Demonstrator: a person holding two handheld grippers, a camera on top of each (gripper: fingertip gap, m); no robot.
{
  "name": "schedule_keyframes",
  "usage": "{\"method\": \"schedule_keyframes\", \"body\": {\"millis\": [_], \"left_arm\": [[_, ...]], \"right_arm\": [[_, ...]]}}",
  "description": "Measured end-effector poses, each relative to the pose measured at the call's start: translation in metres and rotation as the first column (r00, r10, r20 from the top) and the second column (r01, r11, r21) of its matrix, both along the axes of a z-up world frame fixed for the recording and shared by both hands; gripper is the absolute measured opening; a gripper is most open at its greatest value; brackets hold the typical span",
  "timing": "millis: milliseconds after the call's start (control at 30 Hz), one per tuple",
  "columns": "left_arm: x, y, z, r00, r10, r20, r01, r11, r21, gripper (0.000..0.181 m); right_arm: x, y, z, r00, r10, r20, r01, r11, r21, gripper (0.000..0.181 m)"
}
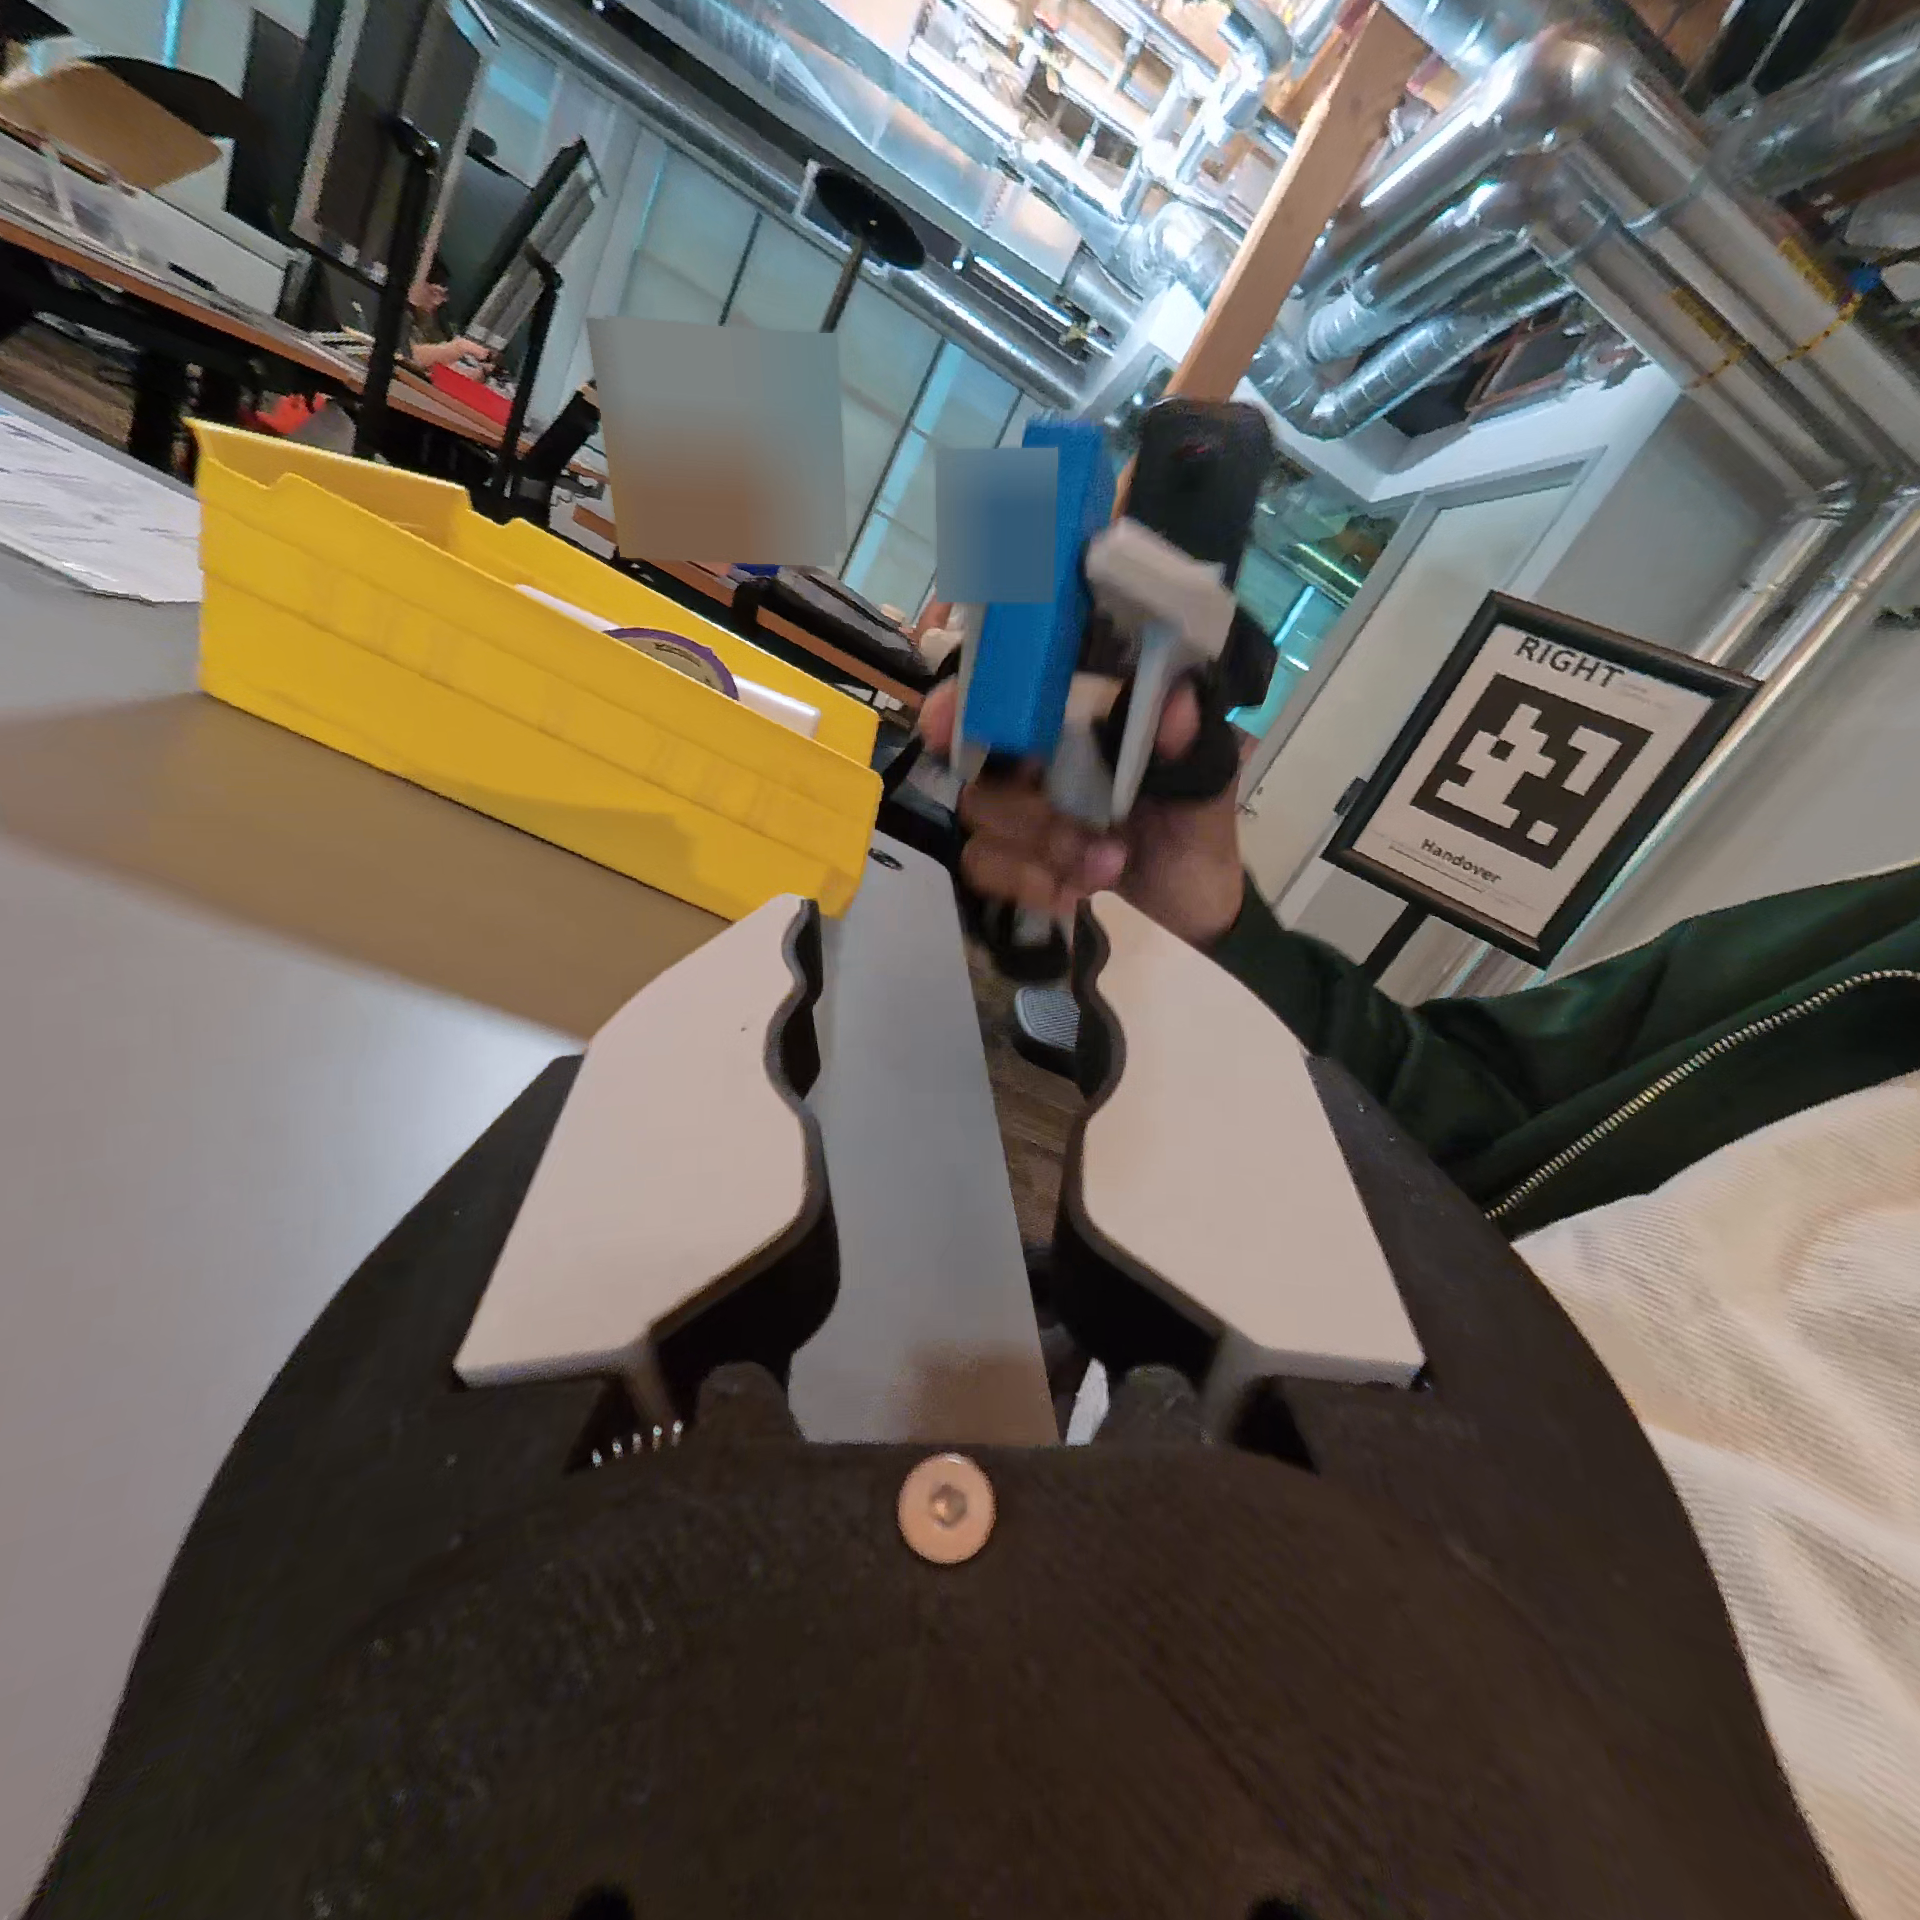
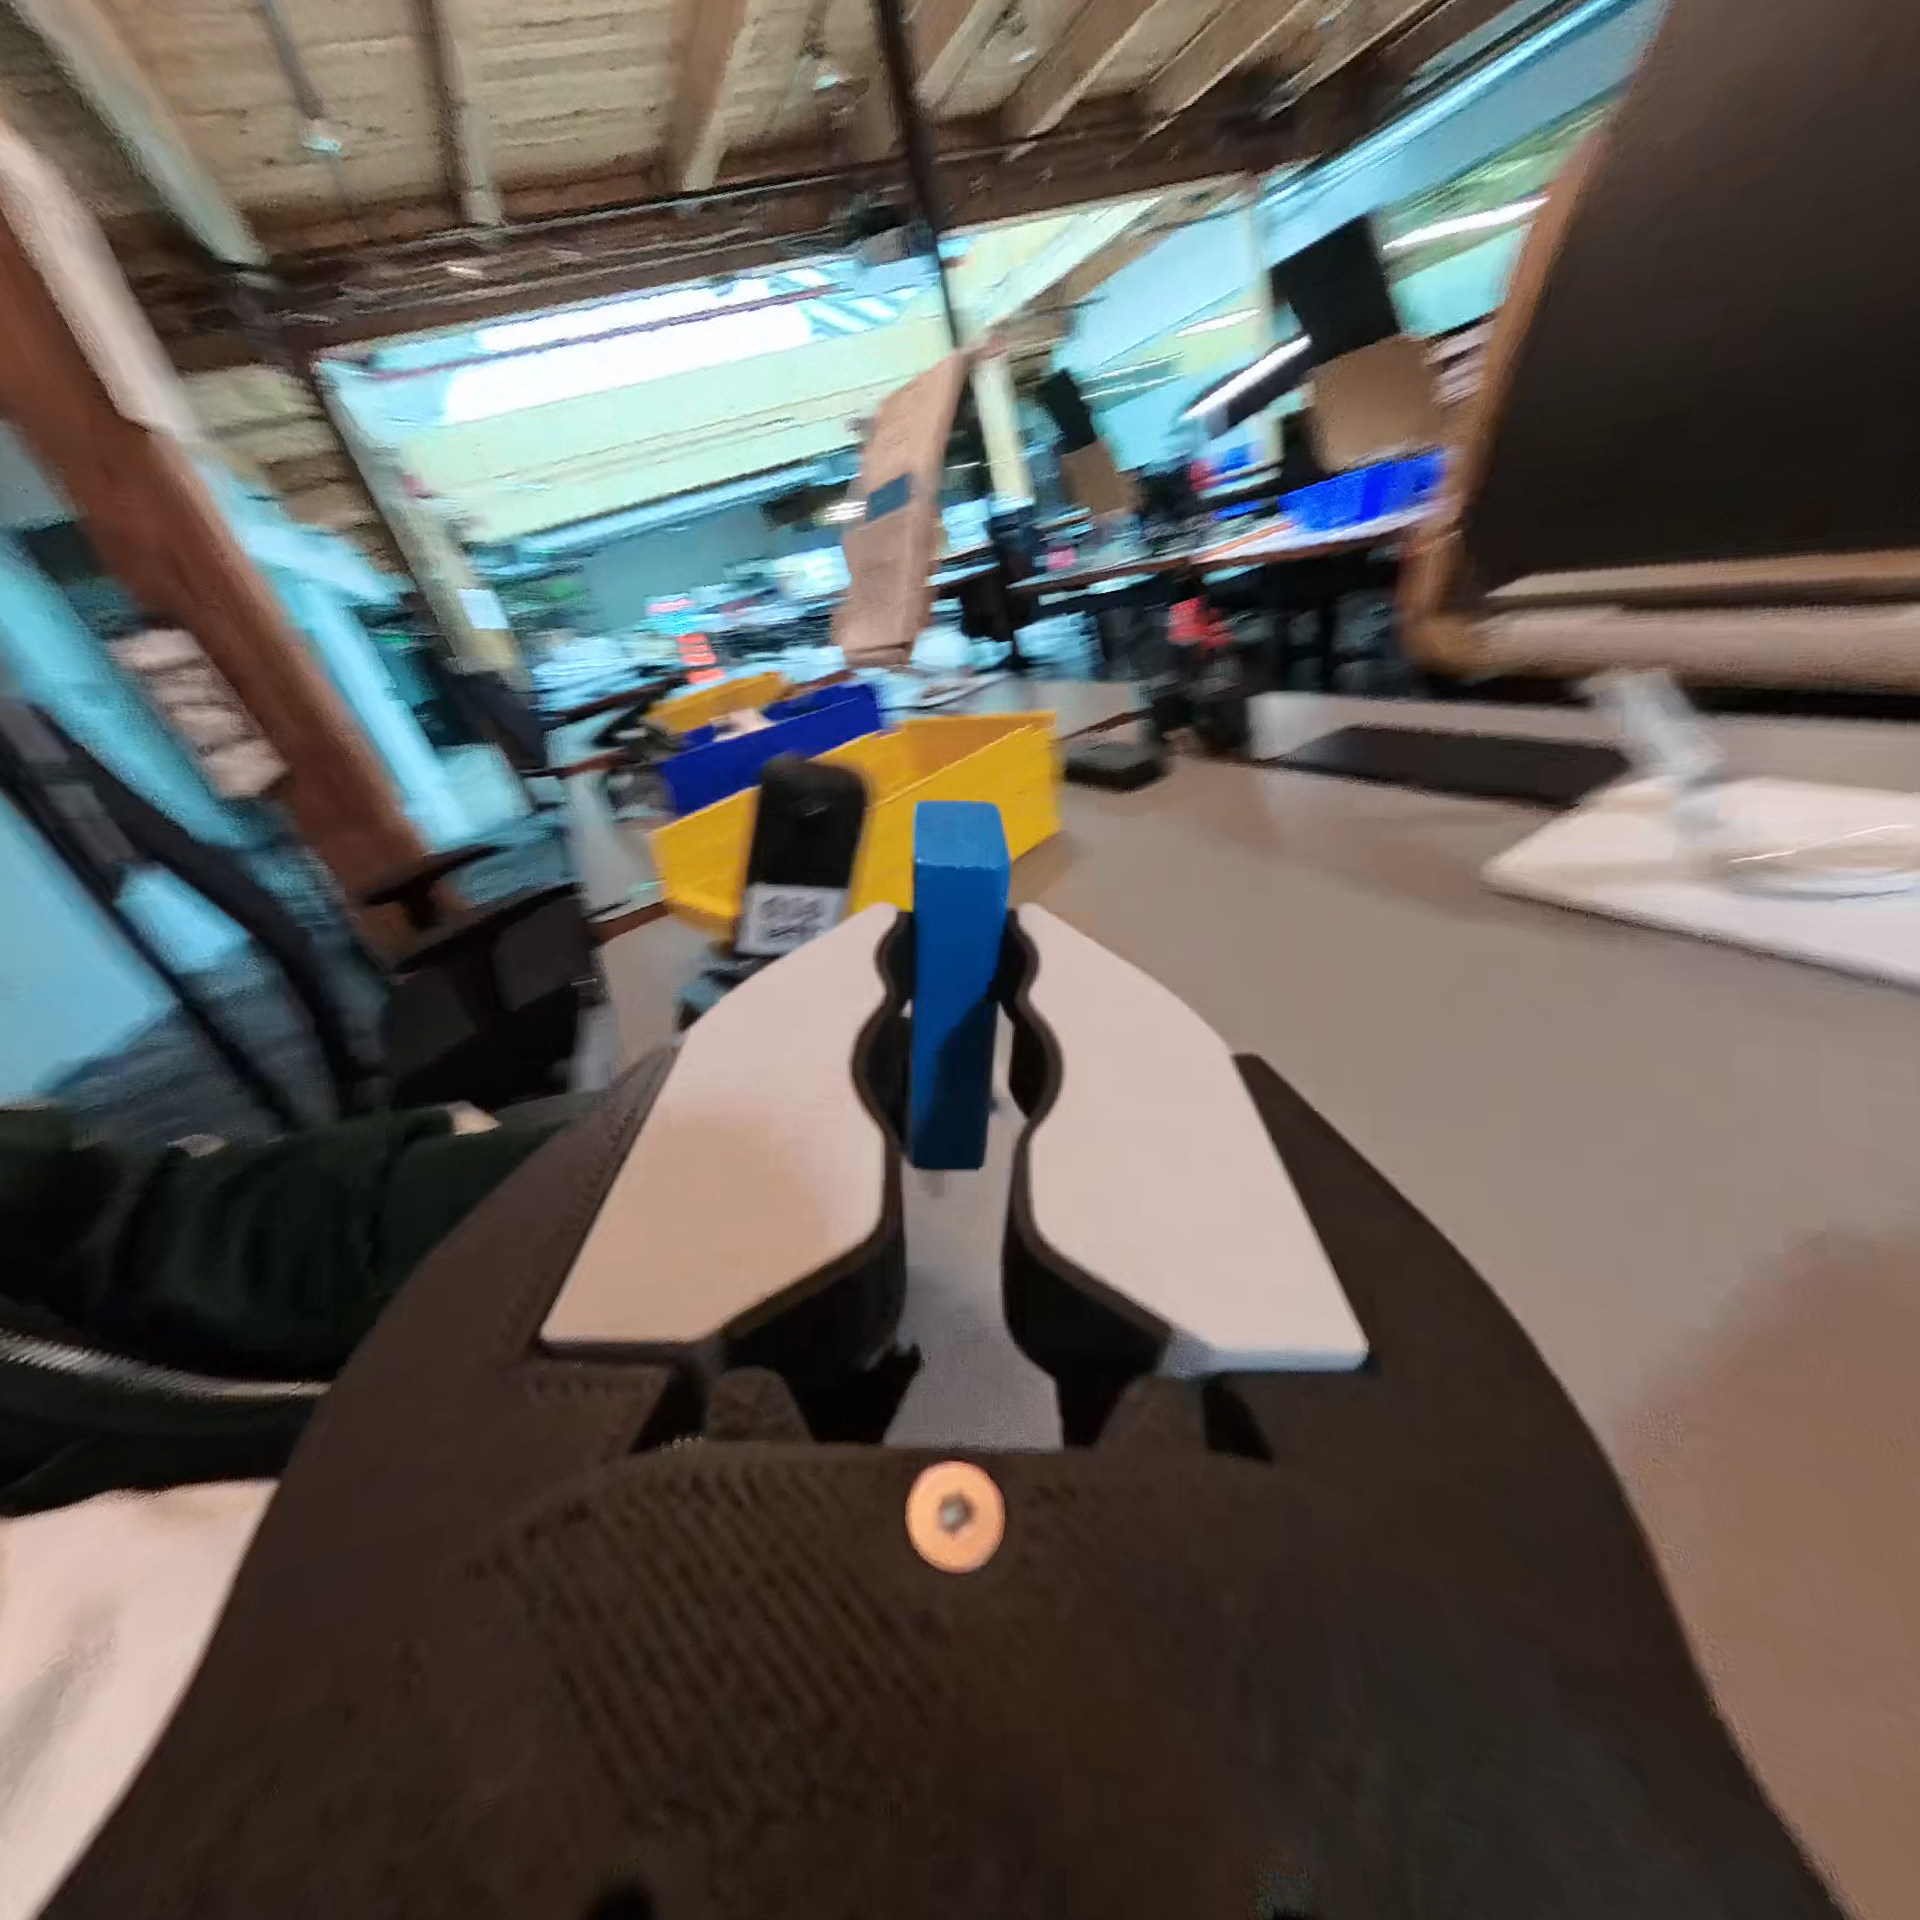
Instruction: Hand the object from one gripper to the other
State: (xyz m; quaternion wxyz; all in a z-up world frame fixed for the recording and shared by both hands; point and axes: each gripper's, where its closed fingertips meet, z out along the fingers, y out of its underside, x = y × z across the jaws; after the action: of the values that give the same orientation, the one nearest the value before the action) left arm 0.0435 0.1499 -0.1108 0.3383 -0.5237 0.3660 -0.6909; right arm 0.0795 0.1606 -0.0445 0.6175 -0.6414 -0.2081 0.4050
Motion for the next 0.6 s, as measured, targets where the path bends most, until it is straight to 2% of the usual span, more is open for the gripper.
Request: {"method": "schedule_keyframes", "body": {"millis": [67,100,167,200,233,333,400,467,600], "left_arm": [[-0.001,0.003,-0.004,0.999,0.026,-0.032,-0.026,1.0,0.007,0.048],[-0.002,0.005,-0.005,0.998,0.042,-0.048,-0.041,0.999,0.015,0.049],[-0.003,0.008,-0.006,0.995,0.072,-0.063,-0.071,0.997,0.028,0.05],[-0.003,0.009,-0.006,0.995,0.08,-0.066,-0.078,0.997,0.027,0.05],[-0.003,0.008,-0.006,0.994,0.078,-0.07,-0.077,0.997,0.02,0.049],[-0.001,0.009,-0.007,0.993,0.083,-0.08,-0.082,0.997,0.007,0.051],[-0.001,0.011,-0.009,0.991,0.099,-0.088,-0.099,0.995,0.01,0.052],[-0.001,0.012,-0.011,0.99,0.099,-0.098,-0.099,0.995,0.006,0.052],[-0.005,0.017,-0.012,0.989,0.112,-0.101,-0.113,0.994,-0.002,0.051]], "right_arm": [[0.06,0.003,0.023,0.968,-0.231,0.094,0.229,0.973,0.036,0.016],[0.096,0.003,0.028,0.926,-0.344,0.155,0.343,0.939,0.036,0.016],[0.172,0.0,0.018,0.77,-0.551,0.323,0.576,0.817,0.022,0.016],[0.207,-0.004,0.007,0.679,-0.619,0.395,0.669,0.743,0.014,0.016],[0.234,-0.008,-0.007,0.618,-0.647,0.447,0.726,0.688,-0.008,0.016],[0.28,-0.013,-0.057,0.558,-0.624,0.547,0.797,0.587,-0.143,0.016],[0.297,-0.013,-0.078,0.495,-0.609,0.62,0.834,0.534,-0.141,0.016],[0.303,-0.011,-0.093,0.457,-0.575,0.679,0.846,0.516,-0.132,0.016],[0.304,-0.008,-0.116,0.432,-0.504,0.748,0.854,0.494,-0.161,0.016]]}}
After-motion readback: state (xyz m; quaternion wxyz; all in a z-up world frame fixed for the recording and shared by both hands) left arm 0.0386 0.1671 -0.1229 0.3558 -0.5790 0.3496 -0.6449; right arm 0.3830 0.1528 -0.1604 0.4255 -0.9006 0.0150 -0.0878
